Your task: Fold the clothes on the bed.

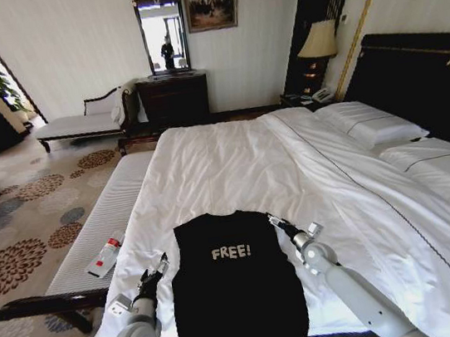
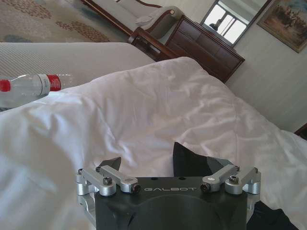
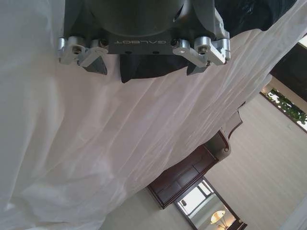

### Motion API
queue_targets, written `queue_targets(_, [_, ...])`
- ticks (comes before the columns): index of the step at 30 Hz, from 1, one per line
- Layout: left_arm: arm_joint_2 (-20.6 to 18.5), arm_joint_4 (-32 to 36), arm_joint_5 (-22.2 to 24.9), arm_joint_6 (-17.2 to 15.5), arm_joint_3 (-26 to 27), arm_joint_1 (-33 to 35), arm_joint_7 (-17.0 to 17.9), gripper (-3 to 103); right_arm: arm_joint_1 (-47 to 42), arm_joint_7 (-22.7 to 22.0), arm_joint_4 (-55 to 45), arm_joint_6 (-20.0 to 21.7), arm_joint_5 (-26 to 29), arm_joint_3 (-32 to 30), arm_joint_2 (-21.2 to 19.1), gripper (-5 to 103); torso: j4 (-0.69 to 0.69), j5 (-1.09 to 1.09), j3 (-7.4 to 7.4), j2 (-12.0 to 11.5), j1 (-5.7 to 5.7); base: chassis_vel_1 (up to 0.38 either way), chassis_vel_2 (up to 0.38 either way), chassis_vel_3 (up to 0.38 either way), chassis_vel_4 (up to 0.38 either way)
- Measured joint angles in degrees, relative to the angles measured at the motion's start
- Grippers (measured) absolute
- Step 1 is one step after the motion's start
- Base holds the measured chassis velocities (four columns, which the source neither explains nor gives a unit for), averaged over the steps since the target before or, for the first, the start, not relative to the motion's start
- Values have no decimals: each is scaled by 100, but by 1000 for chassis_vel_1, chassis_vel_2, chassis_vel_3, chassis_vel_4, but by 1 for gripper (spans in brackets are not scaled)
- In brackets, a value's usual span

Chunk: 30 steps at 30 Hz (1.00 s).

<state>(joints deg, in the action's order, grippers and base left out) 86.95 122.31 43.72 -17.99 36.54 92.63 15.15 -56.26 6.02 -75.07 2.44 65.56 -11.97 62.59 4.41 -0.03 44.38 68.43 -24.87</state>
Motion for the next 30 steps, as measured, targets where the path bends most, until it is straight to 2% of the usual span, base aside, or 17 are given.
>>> queue_targets(1, [5, 10, -5, 4, -3, 16, 0, 100, 5, 61, 57, -20, -20, 0, 29, 88, 0, 0, 0, 0, 0, 0, 0, 0, 0])
queue_targets(2, [10, 25, -9, 7, -8, 36, 1, 100, 12, 134, 132, -56, -44, 0, 66, 88, 0, 0, 0, 0, 0, 0, 0, 0, 0])
queue_targets(3, [12, 35, -14, 11, -10, 52, 1, 100, 21, 225, 205, -104, -62, 0, 98, 76, -1, 0, 0, 0, 0, 0, 0, 0, 0])
queue_targets(5, [16, 40, -15, 14, -9, 56, 1, 100, 31, 272, 248, -128, -73, 0, 114, 76, 0, 0, 0, 0, 0, 0, 0, 0, 0])
queue_targets(8, [32, 41, -16, 30, -1, 60, 5, 100, 91, 357, 389, -206, -102, 3, 171, 60, 0, -1, 0, 0, 0, 0, 0, 0, 0])
queue_targets(9, [32, 41, -16, 30, -1, 60, 5, 100, 91, 357, 389, -206, -102, 3, 171, 60, 0, -1, 0, 0, 0, 0, 0, 0, 0])
queue_targets(10, [40, 41, -19, 36, 1, 64, 8, 100, 109, 359, 420, -224, -102, 5, 187, 55, 0, -1, 0, 0, 0, 0, 0, 0, 0])
queue_targets(11, [44, 41, -20, 38, 1, 66, 9, 100, 118, 359, 437, -234, -102, 6, 197, 55, 0, -1, 0, 0, 0, 0, 0, 0, 0])
queue_targets(13, [56, 31, -23, 53, 9, 74, 11, 100, 131, 359, 478, -283, -103, 16, 233, 44, 0, -1, 0, 0, 0, 0, 0, 0, 0])
queue_targets(14, [56, 31, -23, 53, 9, 74, 11, 100, 131, 359, 478, -283, -103, 16, 233, 44, 0, -1, 0, 0, 0, 0, 0, 0, 0])
queue_targets(18, [58, -15, -26, 63, 22, 68, 12, 100, 160, 338, 582, -400, -187, 24, 358, 22, -1, -1, 0, 0, 0, 0, 0, 0, 0])
queue_targets(20, [57, -20, -25, 64, 22, 63, 13, 100, 164, 335, 599, -420, -205, 24, 371, 22, -1, -1, 0, 0, 0, 0, 0, 0, 0])
queue_targets(23, [35, -60, -20, 64, 6, 20, 16, 100, 197, 326, 689, -540, -305, 24, 424, 7, 0, -1, 0, 0, 0, 0, 0, 0, 0])
queue_targets(30, [-214, -202, 112, 73, -4, -145, 16, 100, 232, 208, 735, -844, -430, 2, 486, 0, -1, -2, 0, 0, 0, 0, 0, 0, 0])
